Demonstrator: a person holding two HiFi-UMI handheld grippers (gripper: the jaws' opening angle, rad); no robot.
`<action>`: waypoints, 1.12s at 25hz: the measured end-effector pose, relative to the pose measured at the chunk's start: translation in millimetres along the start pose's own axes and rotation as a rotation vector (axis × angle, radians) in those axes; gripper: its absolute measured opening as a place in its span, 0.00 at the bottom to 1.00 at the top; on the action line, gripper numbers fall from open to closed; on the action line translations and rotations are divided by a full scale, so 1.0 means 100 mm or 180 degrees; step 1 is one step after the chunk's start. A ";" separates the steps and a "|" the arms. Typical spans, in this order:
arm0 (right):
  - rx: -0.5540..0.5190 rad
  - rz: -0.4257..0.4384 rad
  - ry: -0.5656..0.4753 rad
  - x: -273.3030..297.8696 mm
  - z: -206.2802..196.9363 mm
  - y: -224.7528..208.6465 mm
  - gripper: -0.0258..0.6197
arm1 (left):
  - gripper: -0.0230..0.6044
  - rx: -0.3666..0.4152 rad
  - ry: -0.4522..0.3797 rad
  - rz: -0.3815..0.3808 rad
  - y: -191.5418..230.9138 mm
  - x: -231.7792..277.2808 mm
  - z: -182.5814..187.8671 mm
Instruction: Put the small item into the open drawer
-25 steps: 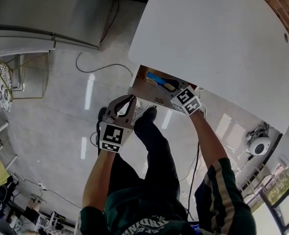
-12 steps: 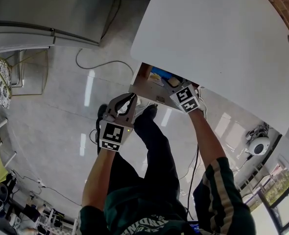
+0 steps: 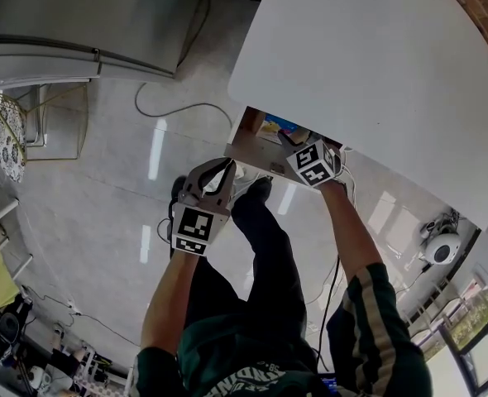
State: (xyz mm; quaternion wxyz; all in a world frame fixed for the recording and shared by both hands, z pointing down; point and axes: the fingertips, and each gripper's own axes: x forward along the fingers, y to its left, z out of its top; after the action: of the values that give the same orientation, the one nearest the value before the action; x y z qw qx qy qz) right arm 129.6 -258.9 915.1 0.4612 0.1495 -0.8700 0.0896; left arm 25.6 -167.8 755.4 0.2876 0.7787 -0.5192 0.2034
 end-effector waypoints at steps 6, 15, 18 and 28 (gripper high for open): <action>-0.0047 -0.0188 0.0185 0.06 -0.13 -0.04 0.47 | 0.08 0.0013 0.0017 -0.0004 0.03 -0.04 0.03; -0.0028 -0.0428 0.0143 0.07 -0.06 -0.15 0.50 | 0.08 -0.0001 0.0061 -0.0010 0.03 -0.14 -0.05; -0.0021 -0.0420 0.0176 0.05 -0.05 -0.12 0.50 | 0.08 -0.0006 0.0068 -0.0002 0.04 -0.18 -0.06; 0.0176 -0.0585 0.0077 -0.28 0.10 -0.02 0.27 | 0.08 0.0068 0.0040 -0.0075 0.00 -0.31 0.06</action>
State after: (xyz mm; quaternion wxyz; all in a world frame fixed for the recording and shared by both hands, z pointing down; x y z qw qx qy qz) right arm 137.6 -258.9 886.1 0.4736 0.2403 -0.8442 0.0726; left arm 14.3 -149.8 731.8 0.2849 0.7865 -0.5059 0.2105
